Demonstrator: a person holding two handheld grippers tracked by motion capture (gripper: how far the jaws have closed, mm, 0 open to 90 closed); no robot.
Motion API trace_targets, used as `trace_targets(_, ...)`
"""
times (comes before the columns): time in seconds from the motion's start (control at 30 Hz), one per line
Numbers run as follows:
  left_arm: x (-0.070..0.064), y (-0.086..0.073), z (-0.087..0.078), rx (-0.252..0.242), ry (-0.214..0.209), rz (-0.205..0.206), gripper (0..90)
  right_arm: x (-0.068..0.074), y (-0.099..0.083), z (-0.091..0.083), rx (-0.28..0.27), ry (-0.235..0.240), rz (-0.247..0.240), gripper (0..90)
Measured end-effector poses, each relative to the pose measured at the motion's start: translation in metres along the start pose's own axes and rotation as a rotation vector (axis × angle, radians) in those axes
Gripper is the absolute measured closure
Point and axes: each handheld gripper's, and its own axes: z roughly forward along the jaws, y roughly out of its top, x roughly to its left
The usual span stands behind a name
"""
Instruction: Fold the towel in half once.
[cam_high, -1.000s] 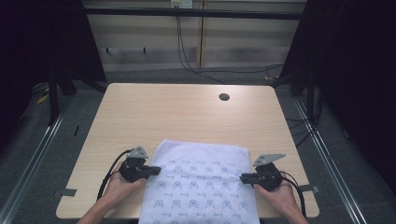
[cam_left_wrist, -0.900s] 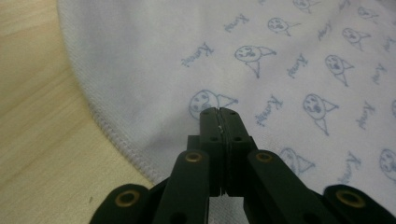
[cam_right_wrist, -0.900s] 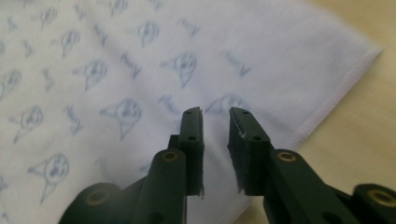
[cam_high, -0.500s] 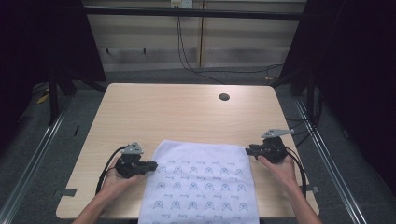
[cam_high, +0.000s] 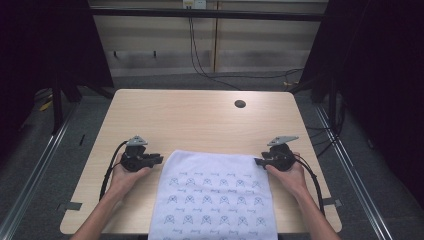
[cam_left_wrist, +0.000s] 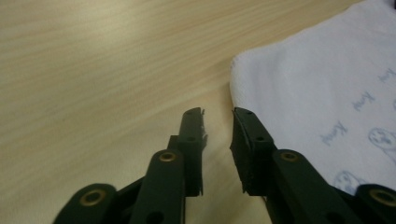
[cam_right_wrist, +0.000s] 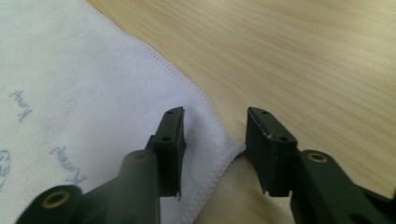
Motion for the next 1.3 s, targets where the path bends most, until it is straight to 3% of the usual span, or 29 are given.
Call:
trace_targets(0.13, -0.002, 0.005, 0.01, 0.017, -0.03, 0.002, 66.2, 0.004, 0.0, -0.001, 0.001, 0.034, -0.008, 78.0)
trace_targets(0.23, -0.01, 0.007, 0.018, 0.038, -0.031, 0.023, 62.2, 0.005, -0.001, 0.0, -0.003, 0.059, 0.012, 84.1)
trace_targets(0.3, -0.015, 0.006, 0.023, 0.042, -0.014, 0.055, 61.8, 0.004, -0.001, -0.001, -0.005, 0.072, 0.033, 85.1)
trace_targets(0.43, -0.022, 0.009, 0.028, 0.049, -0.036, 0.062, 56.3, 0.005, -0.002, -0.001, -0.01, 0.071, 0.026, 85.2)
trace_targets(0.6, -0.021, 0.013, 0.03, 0.009, -0.074, 0.022, 54.6, 0.003, -0.002, -0.001, -0.006, 0.072, 0.034, 84.9)
trace_targets(0.73, -0.022, 0.017, 0.035, 0.027, -0.1, 0.027, 54.3, 0.003, -0.001, 0.0, -0.011, 0.072, 0.035, 84.4)
trace_targets(0.83, -0.03, 0.016, 0.041, 0.043, -0.111, 0.066, 67.9, 0.003, -0.001, 0.0, -0.009, 0.068, 0.036, 84.5)
trace_targets(0.9, -0.032, 0.018, 0.038, 0.041, -0.103, 0.087, 77.1, 0.003, -0.001, -0.001, -0.009, 0.072, 0.039, 84.9)
trace_targets(1.0, -0.026, 0.021, 0.026, 0.007, -0.115, 0.067, 85.1, 0.002, 0.0, -0.004, -0.024, 0.083, 0.056, 85.4)
trace_targets(1.13, -0.011, 0.025, 0.007, -0.057, -0.105, 0.018, 87.0, -0.004, 0.008, -0.018, -0.093, 0.107, 0.076, 86.2)
trace_targets(1.3, -0.006, 0.033, -0.015, -0.125, -0.118, 0.016, 87.2, -0.01, 0.024, -0.034, -0.174, 0.141, 0.1, 86.6)
